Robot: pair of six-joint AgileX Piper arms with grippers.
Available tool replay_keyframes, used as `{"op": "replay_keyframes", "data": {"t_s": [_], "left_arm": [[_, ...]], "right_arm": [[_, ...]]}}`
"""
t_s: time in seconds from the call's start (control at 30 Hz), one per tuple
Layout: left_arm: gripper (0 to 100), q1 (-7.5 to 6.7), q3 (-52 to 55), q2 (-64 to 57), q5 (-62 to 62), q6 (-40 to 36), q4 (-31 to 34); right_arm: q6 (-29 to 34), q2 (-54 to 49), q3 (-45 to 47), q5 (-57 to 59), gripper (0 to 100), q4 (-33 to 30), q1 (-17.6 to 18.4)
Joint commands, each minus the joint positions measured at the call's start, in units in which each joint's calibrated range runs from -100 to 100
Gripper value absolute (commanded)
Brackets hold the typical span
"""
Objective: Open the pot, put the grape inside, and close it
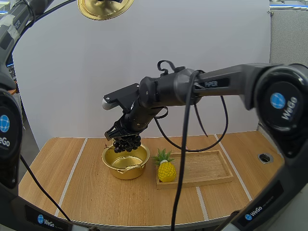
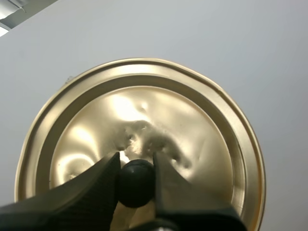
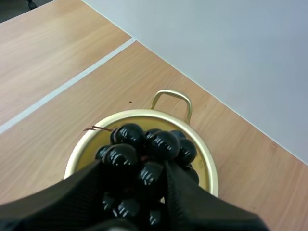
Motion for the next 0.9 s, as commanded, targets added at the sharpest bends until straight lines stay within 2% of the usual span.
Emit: {"op": "replay_keyframes", "data": {"t_s": [0.0,0.27,0.87], "left_arm": [[0,-0.05,-0.6,-0.4,-3.3,-0.5,0.2],[0,-0.05,-0.6,-0.4,-3.3,-0.5,0.2],[0,-0.05,-0.6,-0.4,-3.3,-0.5,0.2]], "right_arm": [[-0.3,1.9,-0.5,-3.8,0,0.2,0.1],[-0.3,8.2,-0.5,-6.4,0,-0.3,0.1],[-1.8,16.6,-0.4,-2.5,0,-0.9,0.1]]}}
